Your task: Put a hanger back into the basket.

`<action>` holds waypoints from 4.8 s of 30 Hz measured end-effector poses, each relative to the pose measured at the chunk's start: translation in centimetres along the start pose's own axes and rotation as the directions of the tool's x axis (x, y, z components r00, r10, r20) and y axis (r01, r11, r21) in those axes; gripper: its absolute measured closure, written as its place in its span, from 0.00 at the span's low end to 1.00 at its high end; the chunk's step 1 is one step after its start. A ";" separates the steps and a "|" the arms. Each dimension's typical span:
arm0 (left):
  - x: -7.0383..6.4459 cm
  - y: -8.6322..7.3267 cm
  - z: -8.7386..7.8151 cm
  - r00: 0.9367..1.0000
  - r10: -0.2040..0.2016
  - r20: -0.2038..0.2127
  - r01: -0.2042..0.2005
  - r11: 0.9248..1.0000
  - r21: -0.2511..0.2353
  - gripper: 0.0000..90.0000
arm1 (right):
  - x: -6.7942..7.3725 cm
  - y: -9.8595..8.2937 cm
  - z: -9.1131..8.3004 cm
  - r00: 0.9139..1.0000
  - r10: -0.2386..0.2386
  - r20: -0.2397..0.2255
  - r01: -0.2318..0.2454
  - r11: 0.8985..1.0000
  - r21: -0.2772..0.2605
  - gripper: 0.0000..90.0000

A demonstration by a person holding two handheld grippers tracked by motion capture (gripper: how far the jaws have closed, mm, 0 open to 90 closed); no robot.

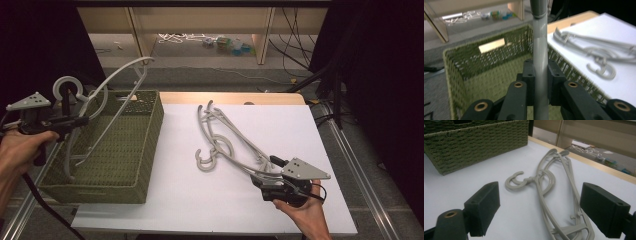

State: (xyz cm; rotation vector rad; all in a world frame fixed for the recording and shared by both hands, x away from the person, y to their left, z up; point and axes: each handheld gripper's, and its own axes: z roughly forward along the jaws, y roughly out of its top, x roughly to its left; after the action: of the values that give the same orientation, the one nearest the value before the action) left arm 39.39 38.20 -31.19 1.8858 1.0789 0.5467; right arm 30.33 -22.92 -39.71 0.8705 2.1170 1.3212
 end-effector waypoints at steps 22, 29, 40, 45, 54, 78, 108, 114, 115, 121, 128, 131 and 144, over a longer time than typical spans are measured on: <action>2.5 -3.8 3.2 0.998 0.063 -0.017 -0.056 0.961 0.272 0.88 | 0.0 -0.2 0.3 1.000 0.005 -0.006 -0.005 1.000 -0.016 0.19; 2.4 -4.6 4.8 0.999 0.038 -0.025 -0.029 0.954 0.297 0.88 | 0.0 -0.2 0.3 1.000 0.002 -0.010 -0.002 1.000 -0.010 0.19; 2.7 -5.6 7.9 0.999 0.031 -0.014 -0.022 0.918 0.396 0.88 | -0.1 -0.3 0.4 1.000 -0.001 -0.015 0.001 1.000 -0.002 0.19; 3.1 -6.1 8.0 0.998 -0.005 -0.055 0.026 0.920 0.390 0.88 | -0.1 -0.3 0.3 1.000 0.003 -0.011 -0.003 1.000 -0.009 0.19; 3.9 -6.6 7.6 0.986 -0.054 -0.155 0.109 0.924 0.367 0.78 | -0.1 -0.4 0.4 1.000 0.002 -0.019 -0.002 1.000 0.003 0.19; -1.9 -2.8 0.6 0.953 -0.166 -0.255 0.160 0.986 -0.044 0.31 | -0.1 -0.7 0.7 1.000 0.012 -0.024 -0.012 1.000 0.008 0.19; -19.4 -7.2 5.7 0.988 0.021 0.154 0.024 0.957 -0.289 0.20 | 0.2 -1.1 1.1 0.998 0.032 -0.056 -0.033 0.999 -0.021 0.18; -19.5 -8.1 6.4 0.988 0.039 0.150 0.008 0.953 -0.304 0.20 | 0.3 -1.2 1.3 0.997 0.040 -0.063 -0.041 0.999 -0.010 0.18; -19.5 -8.3 6.6 0.988 0.038 0.152 0.010 0.953 -0.302 0.20 | 0.3 -1.3 1.3 0.997 0.040 -0.061 -0.041 0.999 -0.011 0.18; -20.3 -9.4 7.3 0.983 0.058 0.172 -0.002 0.951 -0.308 0.18 | 0.6 -1.3 1.5 0.997 0.029 -0.071 -0.030 0.999 -0.012 0.18; -20.9 -9.8 7.6 0.979 0.085 0.187 -0.024 0.950 -0.311 0.18 | 0.3 -1.5 2.0 0.997 0.018 -0.073 -0.017 1.000 0.011 0.18; -21.0 -9.9 7.6 0.977 0.104 0.188 -0.043 0.951 -0.306 0.18 | 0.0 -1.3 2.4 0.997 0.007 -0.075 -0.005 1.000 0.027 0.18; -21.1 -10.0 7.7 0.975 0.100 0.198 -0.034 0.950 -0.309 0.18 | -2.1 -0.3 7.4 0.995 -0.032 -0.098 0.050 0.982 0.184 0.20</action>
State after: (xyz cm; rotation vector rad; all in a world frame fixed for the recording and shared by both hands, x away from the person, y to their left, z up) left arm 29.13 19.16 -42.83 1.6695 0.7466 0.5061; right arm 36.79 -20.20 -42.89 0.8475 2.3489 1.1788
